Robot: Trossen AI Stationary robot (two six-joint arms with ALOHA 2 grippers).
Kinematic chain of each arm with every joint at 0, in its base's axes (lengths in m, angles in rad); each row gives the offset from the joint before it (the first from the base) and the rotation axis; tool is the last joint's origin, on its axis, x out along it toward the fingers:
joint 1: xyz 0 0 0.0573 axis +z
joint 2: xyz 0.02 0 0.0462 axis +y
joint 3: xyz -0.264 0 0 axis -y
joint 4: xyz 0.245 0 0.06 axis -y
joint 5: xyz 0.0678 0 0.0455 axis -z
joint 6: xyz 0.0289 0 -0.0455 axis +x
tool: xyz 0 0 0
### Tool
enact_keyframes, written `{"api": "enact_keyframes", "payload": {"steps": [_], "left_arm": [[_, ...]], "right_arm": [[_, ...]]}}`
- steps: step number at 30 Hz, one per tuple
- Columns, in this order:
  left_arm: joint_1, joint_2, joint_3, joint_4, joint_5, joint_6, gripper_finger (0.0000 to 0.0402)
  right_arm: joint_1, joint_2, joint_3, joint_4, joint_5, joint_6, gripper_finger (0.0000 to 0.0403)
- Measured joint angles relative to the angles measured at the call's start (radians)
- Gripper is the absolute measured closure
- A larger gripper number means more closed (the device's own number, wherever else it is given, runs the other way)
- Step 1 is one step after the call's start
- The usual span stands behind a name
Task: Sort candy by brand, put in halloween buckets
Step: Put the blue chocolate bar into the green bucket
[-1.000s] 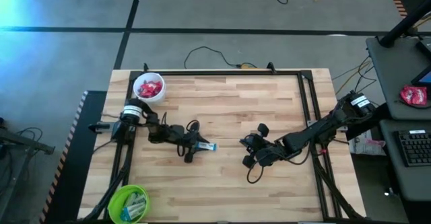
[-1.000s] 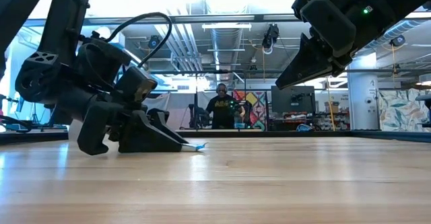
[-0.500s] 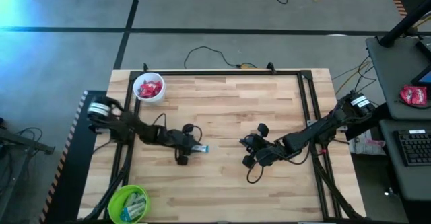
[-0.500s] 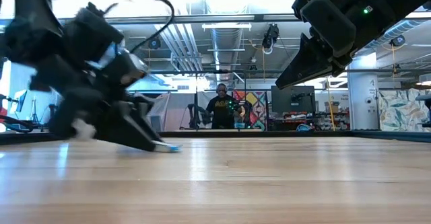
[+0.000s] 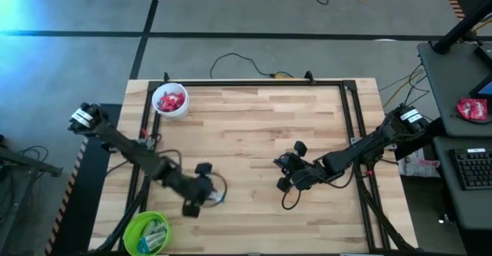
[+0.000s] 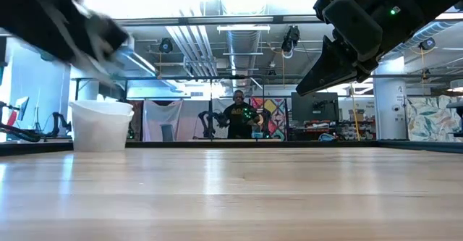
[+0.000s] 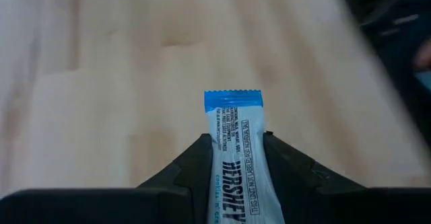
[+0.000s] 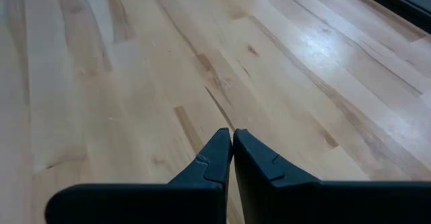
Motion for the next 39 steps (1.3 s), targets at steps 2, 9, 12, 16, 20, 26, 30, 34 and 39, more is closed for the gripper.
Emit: {"api": "enact_keyframes", "payload": {"steps": [2, 9, 12, 16, 20, 26, 30, 34, 39], "left_arm": [[-0.074, -0.009, 0.070, -0.087, -0.011, -0.071, 0.0302], [-0.328, 0.000, 0.309, -0.422, -0.008, -0.512, 0.0303], [-0.432, 0.008, 0.388, -0.487, 0.021, -0.762, 0.0303], [-0.552, 0.017, 0.463, -0.500, 0.021, -0.985, 0.0303], [-0.603, 0.047, 0.513, -0.609, -0.030, -1.137, 0.0303], [-0.600, 0.118, 0.485, -0.743, 0.206, -1.284, 0.0301], [-0.588, 0.153, 0.470, -0.784, 0.235, -1.293, 0.0300], [-0.572, 0.166, 0.470, -0.795, 0.236, -1.293, 0.0296], [-0.539, 0.167, 0.470, -0.821, 0.271, -1.300, 0.0267]], "right_arm": [[0.000, 0.000, 0.000, 0.000, 0.000, 0.000, 0.0390], [0.000, 0.000, 0.000, 0.000, 0.000, 0.000, 0.0390], [0.000, 0.000, 0.000, 0.000, 0.000, 0.000, 0.0390], [0.000, 0.000, 0.000, 0.000, 0.000, 0.000, 0.0390], [0.000, 0.000, 0.000, 0.000, 0.000, 0.000, 0.0390], [0.000, 0.000, 0.000, 0.000, 0.000, 0.000, 0.0390], [0.000, 0.000, 0.000, 0.000, 0.000, 0.000, 0.0390], [0.000, 0.000, 0.000, 0.000, 0.000, 0.000, 0.0390], [0.000, 0.000, 0.000, 0.000, 0.000, 0.000, 0.0390]]}}
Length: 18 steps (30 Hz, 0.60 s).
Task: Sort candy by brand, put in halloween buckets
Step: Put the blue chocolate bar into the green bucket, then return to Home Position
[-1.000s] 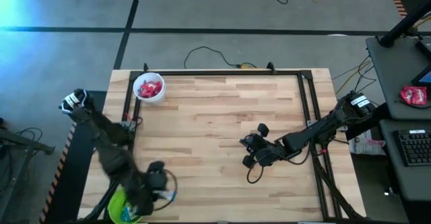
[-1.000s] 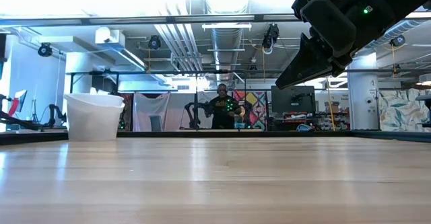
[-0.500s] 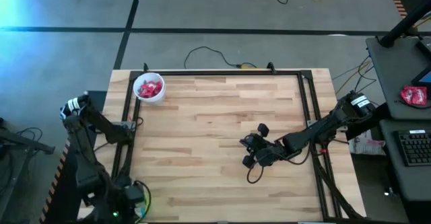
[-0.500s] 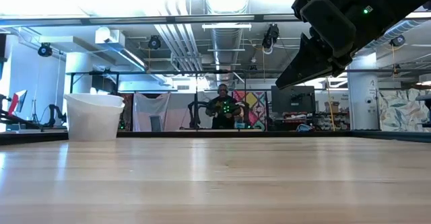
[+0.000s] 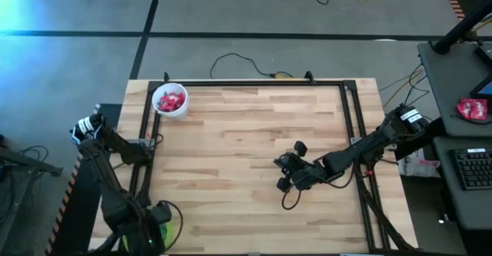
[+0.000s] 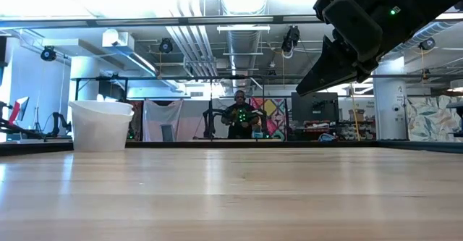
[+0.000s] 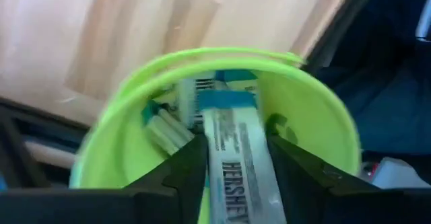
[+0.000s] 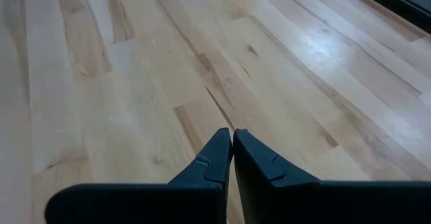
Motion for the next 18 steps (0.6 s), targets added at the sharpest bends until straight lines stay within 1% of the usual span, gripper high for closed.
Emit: {"api": "enact_keyframes", "payload": {"steps": [4, 7, 10, 12, 13, 14, 18], "left_arm": [[0.028, 0.000, 0.000, -0.069, 0.061, 0.000, 0.0232], [0.040, 0.000, 0.000, -0.088, 0.144, 0.028, 0.0211], [0.046, -0.001, 0.010, -0.094, 0.220, 0.108, 0.0198], [0.054, -0.005, 0.029, -0.103, 0.218, 0.194, 0.0194], [0.061, -0.010, 0.037, -0.120, 0.176, 0.236, 0.0194], [0.070, -0.015, 0.042, -0.139, 0.102, 0.274, 0.0193], [0.104, -0.034, 0.049, -0.135, -0.266, 0.482, 0.0195]], "right_arm": [[0.000, 0.000, 0.000, 0.000, 0.000, 0.000, 0.0390], [0.000, 0.000, 0.000, 0.000, 0.000, 0.000, 0.0390], [0.000, 0.000, 0.000, 0.000, 0.000, 0.000, 0.0390], [0.000, 0.000, 0.000, 0.000, 0.000, 0.000, 0.0390], [0.000, 0.000, 0.000, 0.000, 0.000, 0.000, 0.0390], [0.000, 0.000, 0.000, 0.000, 0.000, 0.000, 0.0390], [0.000, 0.000, 0.000, 0.000, 0.000, 0.000, 0.0390]]}}
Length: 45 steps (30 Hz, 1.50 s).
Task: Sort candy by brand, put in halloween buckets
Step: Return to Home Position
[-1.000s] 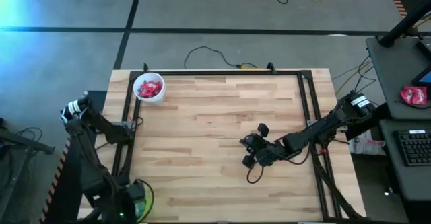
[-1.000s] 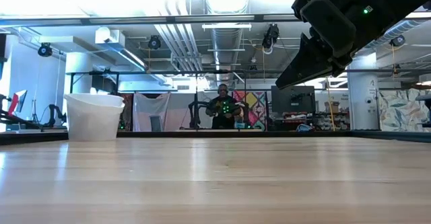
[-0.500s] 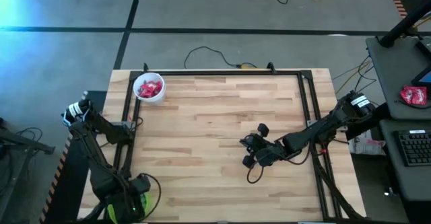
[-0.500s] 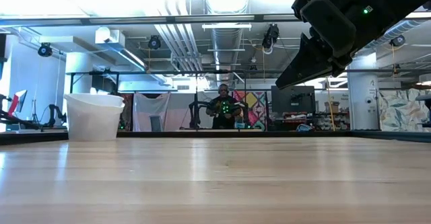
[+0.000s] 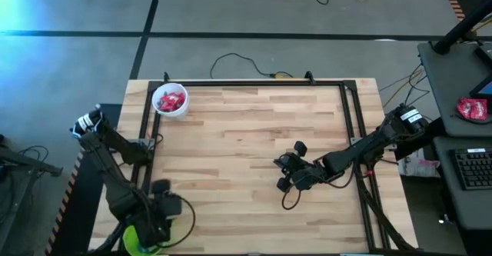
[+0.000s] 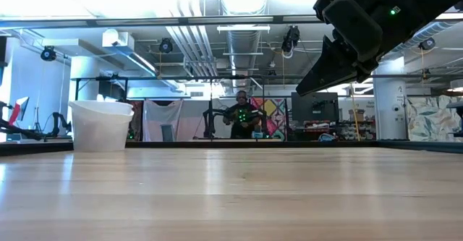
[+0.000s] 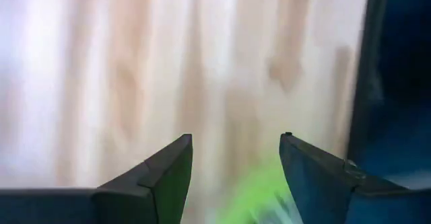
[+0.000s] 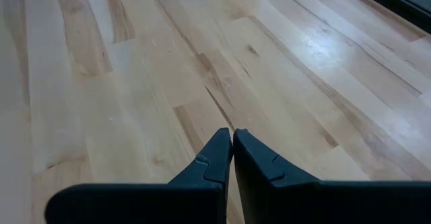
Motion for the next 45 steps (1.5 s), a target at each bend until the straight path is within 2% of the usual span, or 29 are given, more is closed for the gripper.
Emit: {"api": "enact_keyframes", "payload": {"steps": [7, 10, 13, 19, 24, 26, 28, 35, 45], "left_arm": [[0.121, -0.080, -0.047, 0.008, -0.341, 0.309, 0.0196], [0.201, -0.142, -0.110, 0.079, -0.413, 0.416, 0.0196], [0.298, -0.225, -0.233, 0.261, -0.396, 0.526, 0.0196], [0.485, -0.341, -0.600, 0.775, -0.274, 0.699, 0.0196], [0.643, -0.343, -0.844, 1.195, -0.131, 0.707, 0.0196], [0.700, -0.325, -0.905, 1.335, -0.106, 0.729, 0.0196], [0.749, -0.307, -0.943, 1.409, -0.105, 0.767, 0.0196], [0.870, -0.343, -0.947, 1.355, -0.082, 0.926, 0.0196], [0.907, -0.645, -0.933, 1.166, -0.035, 1.033, 0.0196]], "right_arm": [[0.000, 0.000, 0.000, 0.000, 0.000, 0.000, 0.0390], [0.000, 0.000, 0.000, 0.000, 0.000, 0.000, 0.0390], [0.000, 0.000, 0.000, 0.000, 0.000, 0.000, 0.0390], [0.000, 0.000, 0.000, 0.000, 0.000, 0.000, 0.0390], [0.000, 0.000, 0.000, 0.000, 0.000, 0.000, 0.0390], [0.000, 0.000, 0.000, 0.000, 0.000, 0.000, 0.0390], [0.000, 0.000, 0.000, 0.000, 0.000, 0.000, 0.0390], [0.000, 0.000, 0.000, 0.000, 0.000, 0.000, 0.0390], [0.000, 0.000, 0.000, 0.000, 0.000, 0.000, 0.0390]]}}
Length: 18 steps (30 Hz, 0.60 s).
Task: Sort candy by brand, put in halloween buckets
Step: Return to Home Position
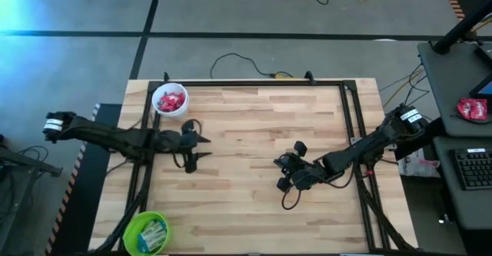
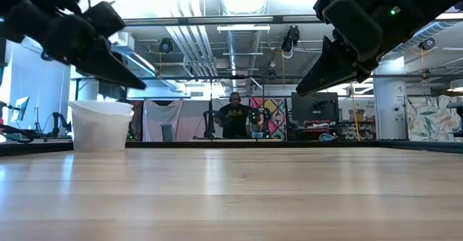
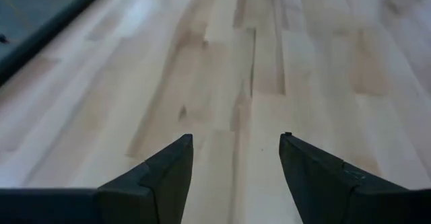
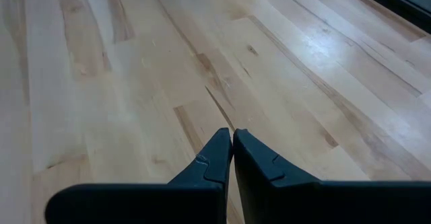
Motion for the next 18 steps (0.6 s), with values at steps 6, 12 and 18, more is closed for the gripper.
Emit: {"api": "enact_keyframes", "payload": {"steps": [6, 12, 18], "left_arm": [[0.014, -0.222, -0.026, -0.049, -0.002, 0.022, 0.0196], [0.015, -0.433, -0.151, 0.084, -0.002, 0.047, 0.0196], [0.022, -0.592, -0.297, 0.277, 0.053, 0.063, 0.0196]], "right_arm": [[0.000, 0.000, 0.000, 0.000, 0.000, 0.000, 0.0390], [0.000, 0.000, 0.000, 0.000, 0.000, 0.000, 0.0390], [0.000, 0.000, 0.000, 0.000, 0.000, 0.000, 0.0390]]}}
